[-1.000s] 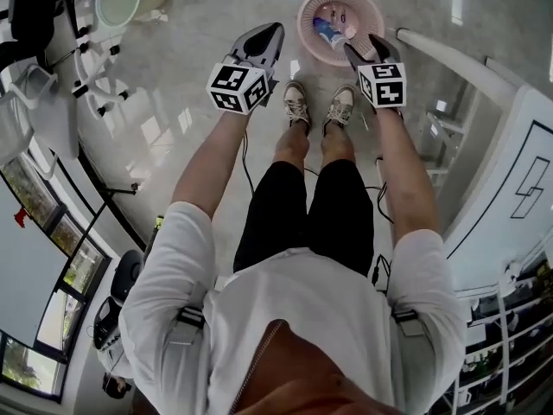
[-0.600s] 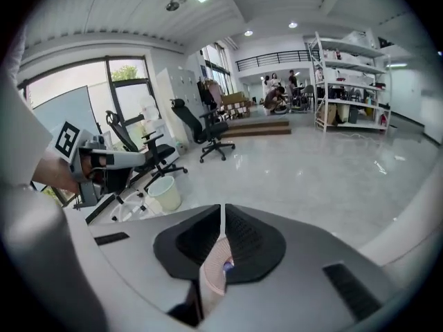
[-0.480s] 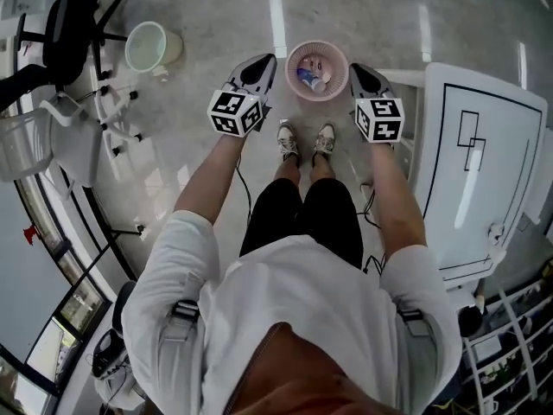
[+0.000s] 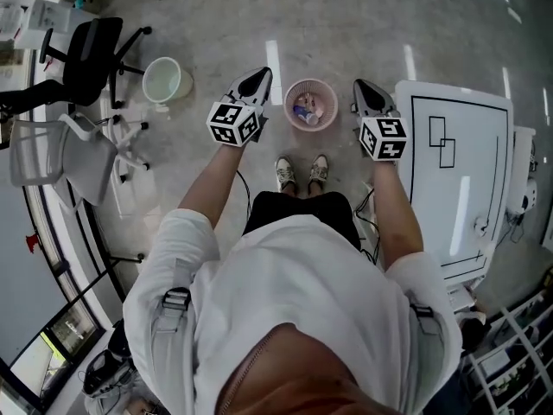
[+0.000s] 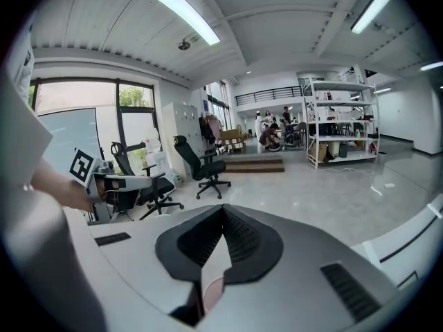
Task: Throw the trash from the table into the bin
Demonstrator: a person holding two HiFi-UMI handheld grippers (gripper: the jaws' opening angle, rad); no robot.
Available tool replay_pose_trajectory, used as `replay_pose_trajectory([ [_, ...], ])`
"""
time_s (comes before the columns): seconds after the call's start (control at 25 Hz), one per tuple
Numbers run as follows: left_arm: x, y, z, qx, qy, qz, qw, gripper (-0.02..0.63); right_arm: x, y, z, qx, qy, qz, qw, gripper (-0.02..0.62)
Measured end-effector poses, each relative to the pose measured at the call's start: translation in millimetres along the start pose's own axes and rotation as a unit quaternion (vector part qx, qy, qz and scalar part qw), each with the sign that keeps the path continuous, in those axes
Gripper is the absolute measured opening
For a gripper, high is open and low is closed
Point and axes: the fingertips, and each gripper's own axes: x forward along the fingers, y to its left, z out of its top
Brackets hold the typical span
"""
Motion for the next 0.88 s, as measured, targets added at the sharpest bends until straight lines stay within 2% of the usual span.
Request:
replay_pose_trajectory([
  [0.2, -18.2, -4.2, 38.8, 0.014, -0.028, 0.000, 0.9995, 0.009, -26.1, 8.0, 39.6, -0.010, -0.036, -0.009, 0.999, 0.005],
  [0.44, -26.3, -6.4, 58.5, 0.034, -0.033, -0.010, 0.9988, 0.009, -42.3, 10.6, 60.5, -0.017, -0.056, -0.026, 0.998, 0.005],
  [0.64, -20.6, -24.9, 71.6, 0.033, -0.043, -0.050, 0.9973, 0.009, -65.5, 4.4, 63.5, -0.012, -0.066, -0.059, 0.996, 0.005],
  [0.88, 9.8, -67.7, 79.4, 0.046, -0.038, -0.128, 0.9900, 0.009, -120.6, -20.0, 56.8, 0.005, -0.080, -0.139, 0.987, 0.005],
])
